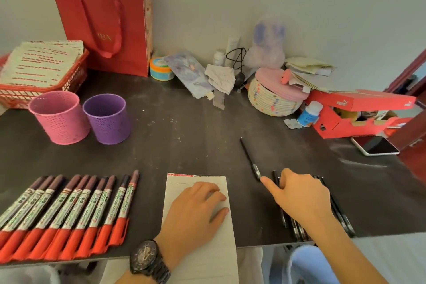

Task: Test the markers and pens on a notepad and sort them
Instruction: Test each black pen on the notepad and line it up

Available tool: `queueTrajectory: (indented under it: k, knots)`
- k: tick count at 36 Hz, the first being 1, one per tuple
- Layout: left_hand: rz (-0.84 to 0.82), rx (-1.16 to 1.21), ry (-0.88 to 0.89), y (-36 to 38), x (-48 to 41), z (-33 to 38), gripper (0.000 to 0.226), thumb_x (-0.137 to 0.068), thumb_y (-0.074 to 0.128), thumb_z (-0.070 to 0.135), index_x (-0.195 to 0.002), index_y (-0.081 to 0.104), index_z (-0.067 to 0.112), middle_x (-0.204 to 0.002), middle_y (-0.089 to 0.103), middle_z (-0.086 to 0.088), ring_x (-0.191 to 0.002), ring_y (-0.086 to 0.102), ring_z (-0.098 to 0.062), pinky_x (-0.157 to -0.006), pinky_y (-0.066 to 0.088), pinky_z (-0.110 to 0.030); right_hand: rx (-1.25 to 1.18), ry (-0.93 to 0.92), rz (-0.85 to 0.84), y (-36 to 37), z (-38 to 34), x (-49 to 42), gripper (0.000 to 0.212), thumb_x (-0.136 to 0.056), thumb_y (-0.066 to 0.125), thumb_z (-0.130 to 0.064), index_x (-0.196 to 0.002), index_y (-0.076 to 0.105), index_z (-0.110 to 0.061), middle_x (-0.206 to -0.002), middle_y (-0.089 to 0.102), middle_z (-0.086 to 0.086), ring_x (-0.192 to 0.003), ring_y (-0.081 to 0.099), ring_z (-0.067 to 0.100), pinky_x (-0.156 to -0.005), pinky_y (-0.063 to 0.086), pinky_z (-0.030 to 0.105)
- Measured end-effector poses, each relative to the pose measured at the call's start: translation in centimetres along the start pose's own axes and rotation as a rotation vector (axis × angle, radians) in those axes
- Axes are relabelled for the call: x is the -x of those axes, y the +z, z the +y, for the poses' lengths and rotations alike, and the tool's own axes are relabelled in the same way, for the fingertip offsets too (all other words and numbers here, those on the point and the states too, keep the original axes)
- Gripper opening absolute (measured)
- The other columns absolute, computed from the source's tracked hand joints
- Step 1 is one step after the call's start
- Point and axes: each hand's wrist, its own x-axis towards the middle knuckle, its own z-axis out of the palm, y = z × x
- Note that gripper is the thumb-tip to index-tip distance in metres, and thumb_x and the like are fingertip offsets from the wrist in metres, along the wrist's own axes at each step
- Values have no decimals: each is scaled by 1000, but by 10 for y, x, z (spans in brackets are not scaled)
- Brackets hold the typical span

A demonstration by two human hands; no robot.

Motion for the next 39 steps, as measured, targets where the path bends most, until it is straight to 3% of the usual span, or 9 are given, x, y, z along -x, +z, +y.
queueTrajectory:
  k: [3,8,12,17,21,26,29,33,39]
  knots:
    - [13,-50,35,-8,-2,6,35,-96,39,53,-106,67,34,-115,63,14,-100,62,-8,-78,51,-21,-182,17,58,0,-12,-17,46,-94,41,-71,-78,45,-27,-66,57,-11,-54,46,9,-47,28,26]
    - [-125,-82,24,-11,-6,4,43,-102,29,52,-138,45,34,-148,39,12,-133,39,-11,-104,38,-28,-158,-73,-139,3,-47,-50,42,-98,48,-60,-116,53,-23,-109,63,-1,-99,61,23,-70,45,35]
    - [-187,-31,-25,-13,-4,5,47,-100,34,56,-144,36,39,-156,28,16,-140,31,-9,-112,32,-27,-216,-53,-281,4,-60,-63,30,-104,50,-38,-122,56,-15,-120,64,8,-107,63,29,-82,53,39]
    - [-84,60,-118,-19,-4,5,52,-95,33,66,-144,27,47,-154,24,27,-140,28,-1,-113,28,-23,-943,54,-206,-7,-58,-36,17,-100,60,-30,-110,63,-15,-91,71,-2,-79,70,16,-79,56,34]
    - [-18,247,-170,-23,-5,11,61,-83,17,84,-134,29,53,-128,38,38,-113,46,8,-96,40,-13,-1611,-27,-316,-22,-68,22,6,-93,69,-17,-89,72,-20,-84,75,12,-78,76,21,-69,62,30]
    - [-69,381,-89,-22,-4,19,36,-96,17,66,-99,45,44,-93,56,20,-85,56,-2,-73,50,-28,-1598,-56,-194,-19,-81,64,17,-96,68,-18,-89,70,-33,-76,70,-3,-66,63,7,-60,52,21]
    - [-38,271,-89,-18,-1,21,53,-86,2,77,-78,40,40,-71,54,16,-67,54,-5,-54,38,-18,-1611,42,-136,-15,-88,73,15,-98,61,-23,-85,68,-25,-61,62,-5,-52,52,8,-52,46,20]
    - [-3,216,-172,-22,-1,19,73,-74,1,92,-57,39,33,-49,44,14,-50,47,-8,-47,26,-16,-1620,39,-75,-13,-85,75,18,-93,58,-36,-86,67,-23,-57,58,1,-50,51,11,-51,45,23]
    - [114,34,-69,-18,-9,14,54,-85,23,84,-71,39,35,-69,42,19,-65,40,-7,-58,33,-17,-1863,193,19,-8,-76,46,22,-102,52,-30,-83,61,-23,-61,59,8,-41,51,22,-39,42,28]
